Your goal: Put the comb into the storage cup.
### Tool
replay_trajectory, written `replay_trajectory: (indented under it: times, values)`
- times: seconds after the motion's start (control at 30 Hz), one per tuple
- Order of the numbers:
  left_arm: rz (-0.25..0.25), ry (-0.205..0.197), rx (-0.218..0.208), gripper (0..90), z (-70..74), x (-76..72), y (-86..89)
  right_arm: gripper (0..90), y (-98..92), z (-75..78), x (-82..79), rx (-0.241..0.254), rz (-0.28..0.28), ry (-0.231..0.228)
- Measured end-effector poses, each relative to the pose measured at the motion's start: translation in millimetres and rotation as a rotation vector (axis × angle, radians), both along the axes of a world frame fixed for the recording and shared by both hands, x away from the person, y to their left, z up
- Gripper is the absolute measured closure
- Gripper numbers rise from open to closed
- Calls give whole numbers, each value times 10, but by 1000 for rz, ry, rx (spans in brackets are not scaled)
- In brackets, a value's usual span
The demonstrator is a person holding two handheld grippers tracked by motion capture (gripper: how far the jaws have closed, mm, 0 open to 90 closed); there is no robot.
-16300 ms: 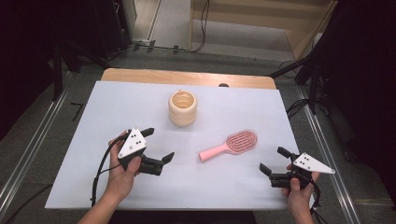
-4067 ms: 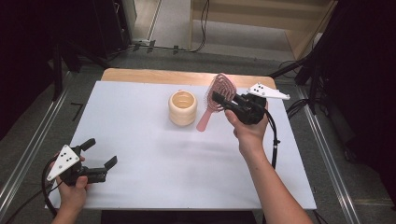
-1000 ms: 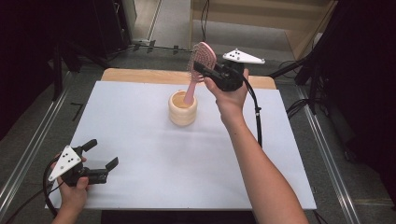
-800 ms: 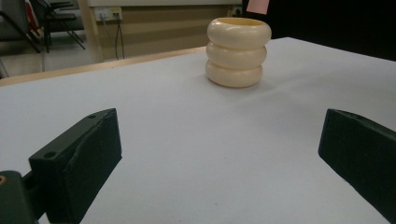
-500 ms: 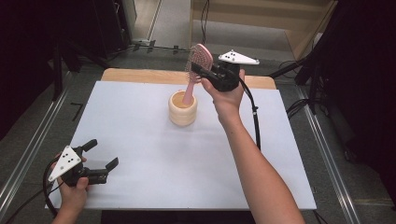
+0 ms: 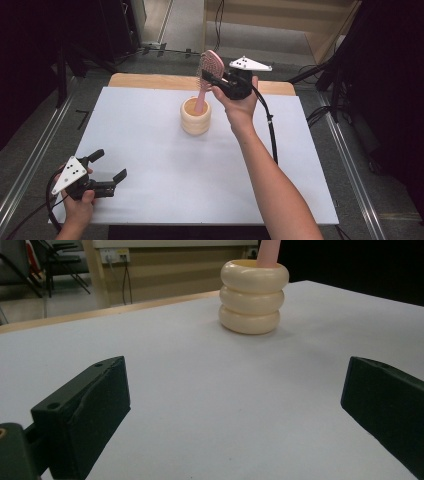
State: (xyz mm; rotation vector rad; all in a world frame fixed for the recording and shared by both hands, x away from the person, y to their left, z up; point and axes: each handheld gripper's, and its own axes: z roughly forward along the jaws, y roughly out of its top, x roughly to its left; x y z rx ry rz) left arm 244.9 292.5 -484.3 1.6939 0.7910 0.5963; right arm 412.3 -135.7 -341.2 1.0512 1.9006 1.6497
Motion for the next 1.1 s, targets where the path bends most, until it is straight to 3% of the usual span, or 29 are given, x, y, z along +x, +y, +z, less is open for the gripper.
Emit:
replay_trajectory:
  times: [1.1]
  values:
    - [-1,0,2,0,1,-3,2,613,166,-251,75,-39,12,31]
